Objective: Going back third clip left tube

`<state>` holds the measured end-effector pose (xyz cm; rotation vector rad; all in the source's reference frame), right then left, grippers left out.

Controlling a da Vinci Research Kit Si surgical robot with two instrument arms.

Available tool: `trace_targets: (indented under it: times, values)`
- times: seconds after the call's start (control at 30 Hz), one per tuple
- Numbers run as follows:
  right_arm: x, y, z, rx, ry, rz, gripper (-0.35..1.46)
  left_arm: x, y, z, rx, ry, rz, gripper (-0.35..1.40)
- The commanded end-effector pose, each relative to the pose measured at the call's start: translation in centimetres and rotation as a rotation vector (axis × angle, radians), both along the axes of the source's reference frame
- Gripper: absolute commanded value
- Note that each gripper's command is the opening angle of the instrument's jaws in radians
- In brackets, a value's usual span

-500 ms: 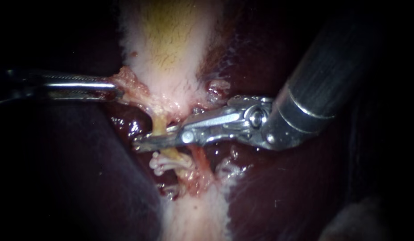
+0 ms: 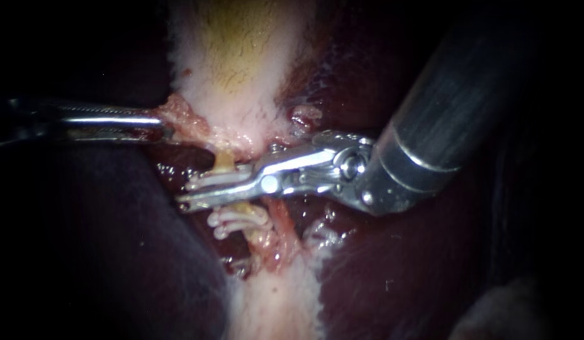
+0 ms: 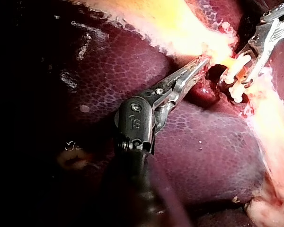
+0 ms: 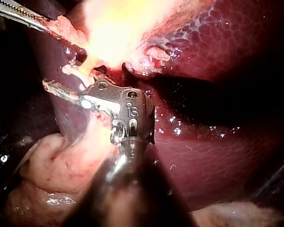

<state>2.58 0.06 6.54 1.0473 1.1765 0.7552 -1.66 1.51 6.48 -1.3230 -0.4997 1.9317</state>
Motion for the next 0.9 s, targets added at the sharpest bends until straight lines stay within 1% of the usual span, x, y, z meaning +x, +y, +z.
trace_targets:
  times: [0.03,0.17,0.23,0.3,0.43,0.5,0.67,0.8,0.9]
  values:
    - [-0.02,-0.02,0.05,-0.018,0.002,-0.003,0.44,0.0,0.0,0.0,0.0,0.0,0.0,-0.35]
    - [-0.02,-0.05,0.22,-0.095,0.016,-0.008,0.45,0.0,0.0,0.0,0.0,0.0,0.0,-0.35]
    - [-0.02,-0.06,0.31,-0.13,0.014,0.003,0.45,0.0,-0.01,0.0,-0.001,0.0,0.0,-0.35]
    - [-0.03,-0.06,0.38,-0.156,0.001,0.026,0.46,0.0,-0.01,0.01,-0.001,0.0,0.0,-0.35]
    - [-0.09,-0.05,0.5,-0.207,-0.009,0.048,0.46,0.0,-0.01,0.01,-0.001,0.001,0.0,-0.35]
    - [-0.12,-0.04,0.54,-0.234,-0.016,0.062,0.48,0.0,-0.01,0.01,-0.001,0.0,0.0,-0.35]
    - [-0.23,-0.01,0.58,-0.263,-0.04,0.096,0.48,0.0,-0.01,0.02,-0.001,0.0,0.0,-0.35]
    - [-0.32,-0.01,0.57,-0.297,-0.048,0.109,0.48,0.0,-0.01,0.02,-0.001,0.0,0.0,-0.35]
    - [-0.42,-0.01,0.54,-0.324,-0.043,0.106,0.48,0.0,-0.01,0.02,-0.001,0.001,0.0,-0.35]
